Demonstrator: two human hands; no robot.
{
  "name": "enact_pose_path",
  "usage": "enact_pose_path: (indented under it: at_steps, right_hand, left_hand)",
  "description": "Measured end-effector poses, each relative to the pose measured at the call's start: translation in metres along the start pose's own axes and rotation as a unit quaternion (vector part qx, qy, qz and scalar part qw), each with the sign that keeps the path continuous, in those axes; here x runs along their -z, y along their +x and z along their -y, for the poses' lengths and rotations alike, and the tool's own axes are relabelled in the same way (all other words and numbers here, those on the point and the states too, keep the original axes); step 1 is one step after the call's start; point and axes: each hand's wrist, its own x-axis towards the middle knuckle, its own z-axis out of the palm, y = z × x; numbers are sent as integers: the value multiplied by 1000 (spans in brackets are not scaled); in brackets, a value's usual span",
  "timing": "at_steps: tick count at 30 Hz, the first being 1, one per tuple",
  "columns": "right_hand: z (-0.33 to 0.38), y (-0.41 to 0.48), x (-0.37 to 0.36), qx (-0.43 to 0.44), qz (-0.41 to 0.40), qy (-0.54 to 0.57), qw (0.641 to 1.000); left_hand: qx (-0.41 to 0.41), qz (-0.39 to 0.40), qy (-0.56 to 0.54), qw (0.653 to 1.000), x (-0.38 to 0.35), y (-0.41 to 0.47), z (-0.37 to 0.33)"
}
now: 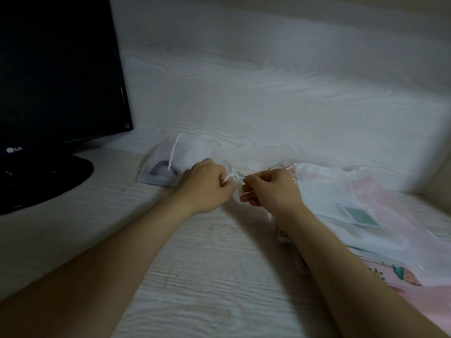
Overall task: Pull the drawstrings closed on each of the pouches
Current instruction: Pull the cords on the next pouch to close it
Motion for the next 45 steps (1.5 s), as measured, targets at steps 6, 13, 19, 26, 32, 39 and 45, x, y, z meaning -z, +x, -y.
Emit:
enact_pose_path:
  at_steps: [6,13,19,26,32,39,45]
  right_hand:
    - [-3,4,-1,42,-9,-56,997]
    - [-5,6,-5,75,-37,-111,990]
    - [-5,7,-3,75,-26,-165,983]
    - [-10,9,-2,100,-47,-231,967]
    - [-9,8,-6,93,-37,-233,967]
    - [-12,6,-8,131,-15,-249,959]
    - [-16,5,-13,163,-34,-294,941]
  left_hand:
    - [55,-18,-97,994,-2,8,-1]
    - [109,6,-218,970,-1,9,-2]
    - [90,-3,-105,990,4,9,0]
    - [133,-50,-271,952,-1,9,4]
    - [144,-92,-394,903,1,8,-8]
    - [133,-45,-488,861,10,5,-18]
    - [126,10,-398,909,6,8,-9]
